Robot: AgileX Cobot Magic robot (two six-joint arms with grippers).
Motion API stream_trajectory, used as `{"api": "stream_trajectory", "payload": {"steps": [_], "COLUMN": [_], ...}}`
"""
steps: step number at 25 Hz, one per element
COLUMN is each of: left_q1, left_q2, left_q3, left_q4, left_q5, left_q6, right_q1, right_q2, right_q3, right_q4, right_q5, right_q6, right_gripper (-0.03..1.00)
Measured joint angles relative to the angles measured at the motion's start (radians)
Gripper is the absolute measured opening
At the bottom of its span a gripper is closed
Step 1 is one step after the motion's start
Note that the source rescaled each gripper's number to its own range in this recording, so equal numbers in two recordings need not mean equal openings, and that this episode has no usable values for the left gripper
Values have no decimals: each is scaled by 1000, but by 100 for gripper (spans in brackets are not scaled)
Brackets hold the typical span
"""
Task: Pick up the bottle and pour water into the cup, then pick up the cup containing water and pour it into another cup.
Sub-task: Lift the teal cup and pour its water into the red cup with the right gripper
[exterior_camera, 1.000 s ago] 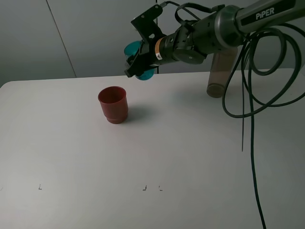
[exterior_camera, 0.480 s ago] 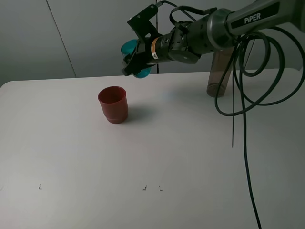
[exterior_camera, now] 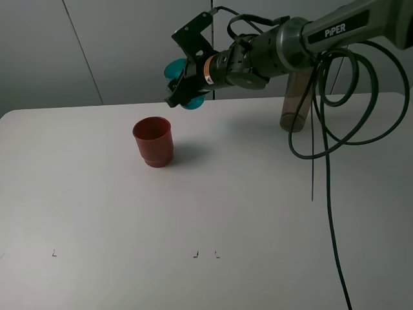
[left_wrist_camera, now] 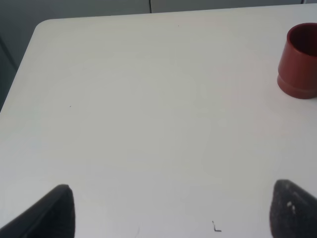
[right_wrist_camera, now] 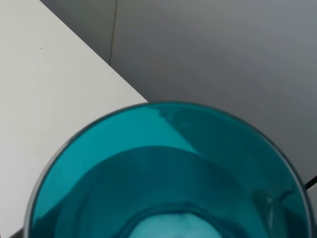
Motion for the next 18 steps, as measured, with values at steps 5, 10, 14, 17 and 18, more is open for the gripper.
{"api": "stream_trajectory", "payload": {"steps": [5,10,14,17,18], "left_q1": [0,0,0,0,0], "left_q2": [0,0,0,0,0], "left_q3": [0,0,0,0,0], "left_q4": [0,0,0,0,0], "left_q5": [0,0,0,0,0], "left_q6": [0,0,0,0,0], "right_q1": [18,32,36,41,41], "right_q2": [5,7,7,7,7], "right_q3": [0,0,0,0,0], "right_q4": [-13,-17,-31,-45,-45], "right_q5": [0,0,0,2,2], "right_q6": [-12,-38,-45,-47,-49], "right_gripper": [8,8,8,8,8]}}
